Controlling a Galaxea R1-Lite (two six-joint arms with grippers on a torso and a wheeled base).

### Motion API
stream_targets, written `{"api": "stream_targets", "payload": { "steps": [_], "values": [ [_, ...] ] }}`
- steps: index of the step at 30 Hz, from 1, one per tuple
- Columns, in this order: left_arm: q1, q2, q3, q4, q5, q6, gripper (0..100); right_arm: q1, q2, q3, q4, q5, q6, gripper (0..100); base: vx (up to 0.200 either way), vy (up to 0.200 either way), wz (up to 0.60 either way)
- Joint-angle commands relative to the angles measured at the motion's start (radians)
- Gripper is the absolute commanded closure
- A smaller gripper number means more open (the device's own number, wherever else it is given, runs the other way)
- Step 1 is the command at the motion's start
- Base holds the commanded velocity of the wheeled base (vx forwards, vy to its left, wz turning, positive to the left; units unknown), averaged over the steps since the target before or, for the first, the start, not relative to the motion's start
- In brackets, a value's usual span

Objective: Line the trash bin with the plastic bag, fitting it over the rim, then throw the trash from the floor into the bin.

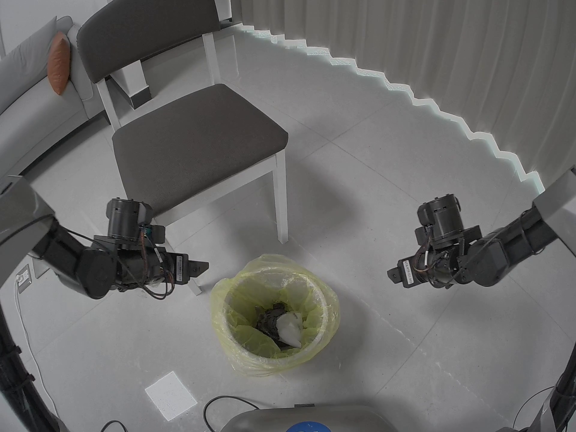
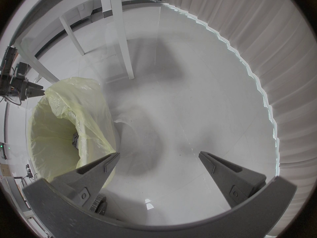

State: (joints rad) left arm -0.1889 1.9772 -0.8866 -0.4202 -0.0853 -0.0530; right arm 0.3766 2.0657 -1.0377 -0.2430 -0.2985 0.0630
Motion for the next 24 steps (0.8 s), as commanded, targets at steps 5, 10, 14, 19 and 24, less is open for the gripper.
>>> {"api": "stream_targets", "payload": {
  "steps": [5,10,14,19,24],
  "values": [
    [-0.014,-0.397,0.175,0.001,0.01,-0.007,0,-0.065,-0.374,0.301,-0.142,-0.004,0.0,0,0.0,0.0,0.0],
    [-0.009,-0.543,0.229,0.009,0.015,-0.025,0,-0.067,-0.503,0.381,-0.157,-0.022,0.005,0,0.0,0.0,0.0],
    [0.022,-0.669,0.247,0.041,0.027,-0.03,0,-0.059,-0.618,0.453,-0.2,-0.057,0.057,0,0.0,0.0,0.0],
    [0.08,-0.845,0.247,0.159,0.024,-0.028,0,-0.059,-0.805,0.571,-0.205,-0.097,0.064,0,0.0,0.0,0.0],
    [0.08,-0.985,0.248,0.284,0.016,-0.028,0,-0.085,-0.981,0.674,-0.203,-0.106,0.066,0,0.0,0.0,0.0]
  ]
}}
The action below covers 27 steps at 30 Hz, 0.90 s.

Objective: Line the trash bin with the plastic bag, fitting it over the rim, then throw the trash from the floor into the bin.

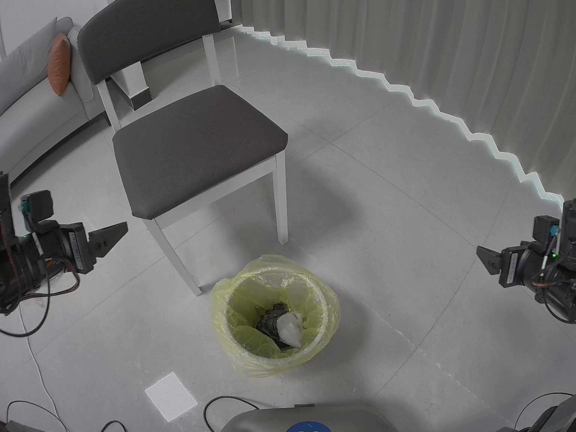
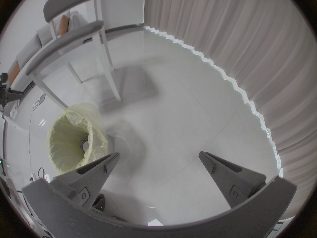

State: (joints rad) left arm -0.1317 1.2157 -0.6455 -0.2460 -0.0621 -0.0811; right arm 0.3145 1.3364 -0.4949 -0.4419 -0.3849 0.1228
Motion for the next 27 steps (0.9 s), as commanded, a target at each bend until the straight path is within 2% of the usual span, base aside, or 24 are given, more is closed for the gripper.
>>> {"api": "stream_targets", "payload": {
  "steps": [1,5,9,13,15,21,27],
  "values": [
    [0.021,-0.251,0.009,0.132,-0.008,0.0,0,-0.032,-0.289,0.151,-0.004,-0.023,0.006,0,0.0,0.0,0.0],
    [0.015,-0.354,0.03,0.214,-0.012,-0.009,0,-0.069,-0.468,0.213,0.006,-0.023,0.005,0,0.0,0.0,0.0],
    [0.007,-0.432,0.092,0.217,-0.013,-0.072,0,-0.117,-0.618,0.259,0.048,-0.017,0.005,0,0.0,0.0,0.0],
    [0.009,-0.495,0.139,0.217,-0.035,-0.086,0,-0.158,-0.743,0.274,0.121,-0.005,0.006,0,0.0,0.0,0.0],
    [0.009,-0.53,0.165,0.218,-0.054,-0.086,0,-0.198,-0.832,0.277,0.192,0.029,0.006,0,0.0,0.0,0.0],
    [0.009,-0.59,0.184,0.223,-0.058,-0.095,0,-0.249,-1.013,0.279,0.324,0.106,0.008,0,0.0,0.0,0.0],
    [0.007,-0.705,0.236,0.235,-0.059,-0.106,0,-0.252,-1.214,0.268,0.477,0.185,0.006,0,0.0,0.0,0.0]
  ]
}}
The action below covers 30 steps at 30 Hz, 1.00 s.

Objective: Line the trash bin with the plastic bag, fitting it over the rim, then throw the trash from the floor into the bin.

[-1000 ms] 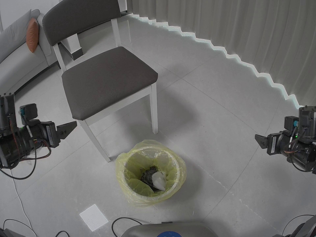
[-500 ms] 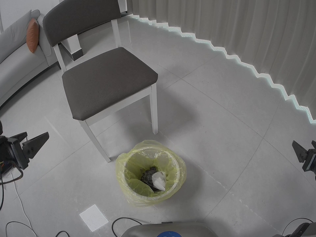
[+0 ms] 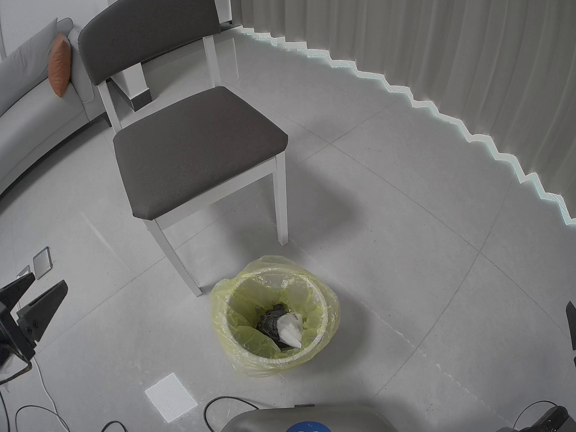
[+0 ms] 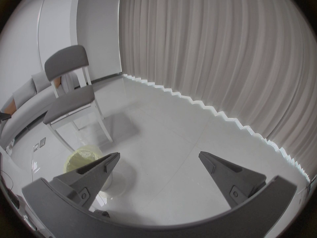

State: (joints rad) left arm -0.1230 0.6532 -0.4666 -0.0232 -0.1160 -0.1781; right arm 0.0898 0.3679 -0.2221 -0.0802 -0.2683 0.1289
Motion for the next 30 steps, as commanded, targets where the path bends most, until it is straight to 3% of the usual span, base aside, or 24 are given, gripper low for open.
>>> {"api": "stream_targets", "payload": {
  "steps": [1,6,12,17,22,25,30],
  "values": [
    [-0.006,-0.162,0.068,0.023,-0.005,-0.009,0,-0.028,-0.271,-0.005,0.139,0.084,0.0,0,0.0,0.0,0.0],
    [-0.006,-0.276,0.106,0.103,-0.007,-0.011,0,-0.079,-0.354,-0.008,0.168,0.129,0.021,0,0.0,0.0,0.0],
    [0.026,-0.363,0.141,0.118,-0.007,-0.011,0,-0.085,-0.36,-0.051,0.166,0.115,0.097,0,0.0,0.0,0.0],
    [0.043,-0.391,0.137,0.118,-0.01,-0.027,0,-0.085,-0.36,-0.077,0.168,0.118,0.09,0,0.0,0.0,0.0],
    [0.092,-0.428,0.14,0.118,-0.068,-0.041,0,-0.085,-0.36,-0.071,0.165,0.126,0.06,0,0.0,0.0,0.0],
    [0.143,-0.486,0.154,0.118,-0.079,-0.041,0,-0.085,-0.36,-0.045,0.162,0.132,0.057,0,0.0,0.0,0.0],
    [0.148,-0.544,0.164,0.123,-0.08,-0.057,0,-0.085,-0.362,0.029,0.154,0.15,0.055,0,0.0,0.0,0.0]
  ]
}}
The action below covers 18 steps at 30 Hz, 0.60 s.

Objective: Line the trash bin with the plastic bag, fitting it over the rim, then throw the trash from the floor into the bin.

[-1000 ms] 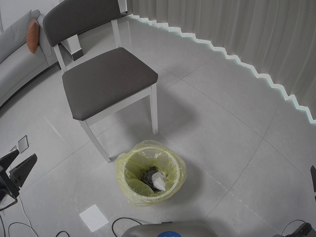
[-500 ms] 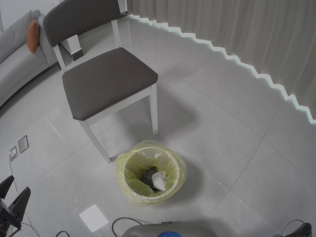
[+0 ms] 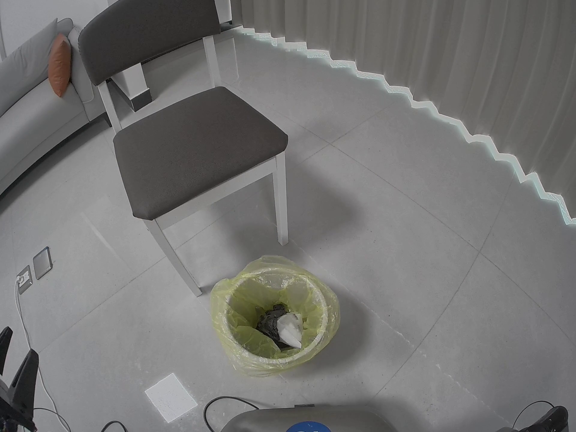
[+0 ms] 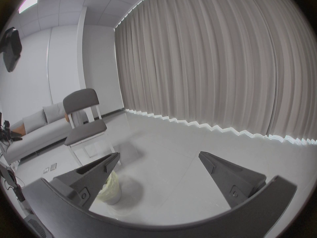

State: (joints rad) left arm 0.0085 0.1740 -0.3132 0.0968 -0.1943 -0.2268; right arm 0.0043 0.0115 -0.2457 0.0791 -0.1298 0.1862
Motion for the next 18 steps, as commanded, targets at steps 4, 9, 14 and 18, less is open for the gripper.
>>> {"api": "stream_targets", "payload": {
  "steps": [4,9,14,18],
  "values": [
    [-0.005,-0.074,0.022,0.041,-0.004,-0.019,0,0.0,-0.005,0.157,-0.075,0.022,-0.002,0,0.0,0.0,0.0],
    [-0.035,-0.116,0.082,0.052,-0.002,-0.02,0,0.0,-0.005,0.246,-0.165,0.036,-0.007,0,0.0,0.0,0.0],
    [-0.032,-0.12,0.111,0.037,-0.002,-0.029,0,0.0,-0.005,0.246,-0.165,0.078,0.004,0,0.0,0.0,0.0],
    [-0.032,-0.122,0.144,-0.028,-0.007,-0.02,0,0.0,-0.005,0.246,-0.18,0.079,0.003,0,0.0,0.0,0.0]
  ]
}}
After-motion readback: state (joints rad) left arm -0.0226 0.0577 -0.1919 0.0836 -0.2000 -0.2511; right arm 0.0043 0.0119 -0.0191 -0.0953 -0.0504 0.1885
